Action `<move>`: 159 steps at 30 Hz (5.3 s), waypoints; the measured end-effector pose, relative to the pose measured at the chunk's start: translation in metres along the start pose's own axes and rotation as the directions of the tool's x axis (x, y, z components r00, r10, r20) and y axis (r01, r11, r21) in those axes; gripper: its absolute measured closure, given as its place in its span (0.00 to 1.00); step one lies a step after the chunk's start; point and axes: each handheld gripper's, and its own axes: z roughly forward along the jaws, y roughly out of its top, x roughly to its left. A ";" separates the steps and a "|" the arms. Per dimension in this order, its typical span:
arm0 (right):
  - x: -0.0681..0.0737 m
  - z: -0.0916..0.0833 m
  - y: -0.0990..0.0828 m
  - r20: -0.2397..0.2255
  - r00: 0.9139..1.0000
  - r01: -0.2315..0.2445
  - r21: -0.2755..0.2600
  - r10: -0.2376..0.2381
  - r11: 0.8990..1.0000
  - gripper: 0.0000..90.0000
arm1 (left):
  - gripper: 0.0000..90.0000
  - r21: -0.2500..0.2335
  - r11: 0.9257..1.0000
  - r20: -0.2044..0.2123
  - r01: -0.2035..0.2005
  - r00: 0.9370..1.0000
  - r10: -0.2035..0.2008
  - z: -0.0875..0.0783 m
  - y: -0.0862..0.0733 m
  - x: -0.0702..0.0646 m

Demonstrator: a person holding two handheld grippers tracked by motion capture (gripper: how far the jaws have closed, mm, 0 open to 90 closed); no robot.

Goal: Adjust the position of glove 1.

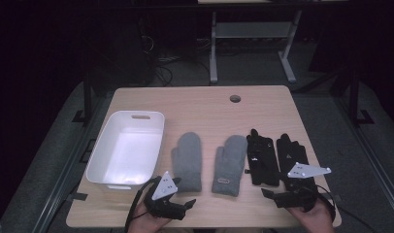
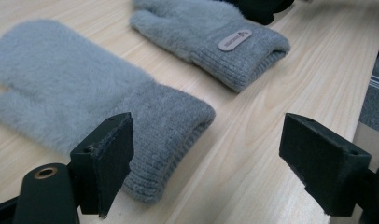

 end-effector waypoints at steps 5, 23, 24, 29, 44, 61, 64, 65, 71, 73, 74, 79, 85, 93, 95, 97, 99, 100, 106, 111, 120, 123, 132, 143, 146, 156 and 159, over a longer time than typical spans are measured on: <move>0.002 0.004 0.007 -0.019 1.000 0.002 0.008 -0.002 1.000 0.19 | 0.20 -0.006 1.000 0.002 0.006 1.000 -0.006 0.001 -0.001 -0.001; 0.013 0.048 0.073 -0.108 0.988 0.120 0.080 -0.111 0.990 0.22 | 0.19 -0.013 1.000 -0.007 -0.015 1.000 0.015 -0.001 0.000 -0.001; 0.015 0.061 0.084 -0.113 0.985 0.143 0.102 -0.131 0.985 0.23 | 0.19 -0.012 1.000 -0.005 -0.012 1.000 0.012 -0.001 0.000 -0.001; 0.007 0.104 0.100 -0.106 0.989 0.129 0.237 -0.106 0.963 0.25 | 0.19 -0.018 1.000 0.005 0.008 1.000 -0.008 -0.001 -0.002 0.000; 0.012 0.139 0.101 -0.041 0.983 0.183 0.379 -0.182 0.907 0.60 | 0.19 -0.022 1.000 0.014 0.016 1.000 -0.015 -0.002 -0.001 0.000; 0.020 0.113 0.114 -0.054 0.985 0.171 0.300 -0.162 0.938 0.89 | 0.19 -0.045 0.999 0.007 0.020 1.000 -0.020 -0.006 0.001 0.000; 0.025 0.108 0.122 -0.065 0.985 0.172 0.281 -0.160 0.944 0.89 | 0.19 -0.055 0.998 0.007 0.030 1.000 -0.029 -0.010 0.000 -0.001; 0.027 0.107 0.125 -0.070 0.984 0.177 0.275 -0.163 0.945 0.89 | 0.19 -0.058 0.998 0.005 0.034 0.999 -0.034 -0.010 0.000 -0.001; 0.041 0.099 0.146 -0.114 0.982 0.174 0.218 -0.152 0.960 0.89 | 0.19 -0.061 0.997 -0.006 0.046 0.999 -0.046 -0.016 0.000 0.002; 0.047 0.099 0.154 -0.119 0.980 0.181 0.207 -0.159 0.961 0.89 | 0.19 -0.065 0.996 -0.006 0.053 0.999 -0.053 -0.017 0.000 0.002; 0.050 0.100 0.158 -0.122 0.979 0.188 0.200 -0.166 0.962 0.89 | 0.19 -0.077 0.995 -0.008 0.061 0.998 -0.061 -0.017 0.000 0.002; 0.061 0.111 0.169 -0.151 0.974 0.200 0.205 -0.171 0.958 0.89 | 0.19 -0.079 0.995 -0.016 0.063 0.998 -0.065 -0.019 -0.001 0.002; 0.074 0.130 0.180 -0.187 0.967 0.213 0.220 -0.173 0.952 0.88 | 0.19 -0.088 0.993 -0.020 0.073 0.997 -0.075 -0.024 -0.001 0.004; 0.082 0.154 0.188 -0.193 0.963 0.238 0.265 -0.190 0.934 0.88 | 0.20 -0.097 0.991 -0.029 0.096 0.995 -0.099 -0.028 0.000 0.006; 0.084 0.158 0.189 -0.200 0.960 0.246 0.269 -0.196 0.931 0.88 | 0.20 -0.102 0.990 -0.033 0.101 0.994 -0.105 -0.030 0.000 0.007; 0.087 0.159 0.192 -0.207 0.961 0.236 0.261 -0.185 0.936 0.88 | 0.20 -0.102 0.990 -0.035 0.099 0.994 -0.103 -0.030 0.000 0.008; 0.088 0.160 0.192 -0.211 0.960 0.233 0.255 -0.181 0.938 0.88 | 0.20 -0.104 0.990 -0.037 0.100 0.994 -0.104 -0.030 0.000 0.008; 0.089 0.164 0.193 -0.222 0.961 0.222 0.257 -0.166 0.941 0.88 | 0.20 -0.099 0.990 -0.037 0.102 0.994 -0.106 -0.029 0.000 0.008; 0.094 0.177 0.186 -0.213 0.959 0.246 0.285 -0.189 0.927 0.81 | 0.20 -0.096 0.990 -0.031 0.103 0.994 -0.107 -0.027 0.000 0.008; 0.086 0.180 0.182 -0.224 0.961 0.222 0.277 -0.162 0.935 0.46 | 0.20 -0.093 0.990 -0.030 0.106 0.994 -0.109 -0.027 -0.001 0.009; 0.074 0.172 0.187 -0.163 0.978 0.169 0.244 -0.131 0.955 0.80 | 0.19 -0.090 0.990 -0.026 0.105 0.994 -0.108 -0.026 0.000 0.009; 0.076 0.180 0.186 -0.155 0.978 0.175 0.261 -0.137 0.949 0.80 | 0.19 -0.088 0.991 -0.026 0.105 0.994 -0.108 -0.026 0.000 0.009; 0.083 0.192 0.187 -0.140 0.975 0.205 0.266 -0.172 0.942 0.84 | 0.20 -0.078 0.992 -0.024 0.104 0.994 -0.106 -0.025 0.001 0.010; 0.090 0.209 0.175 -0.113 0.963 0.268 0.301 -0.245 0.915 0.83 | 0.20 -0.076 0.992 -0.025 0.099 0.995 -0.101 -0.025 0.002 0.009; 0.089 0.209 0.175 -0.115 0.962 0.270 0.300 -0.246 0.915 0.83 | 0.20 -0.073 0.992 -0.023 0.101 0.994 -0.103 -0.024 0.002 0.009; 0.085 0.203 0.178 -0.116 0.969 0.243 0.279 -0.219 0.929 0.67 | 0.20 -0.068 0.992 -0.022 0.105 0.994 -0.106 -0.020 0.005 0.009; 0.082 0.200 0.179 -0.127 0.973 0.223 0.271 -0.195 0.936 0.59 | 0.20 -0.070 0.991 -0.022 0.110 0.994 -0.111 -0.019 0.008 0.009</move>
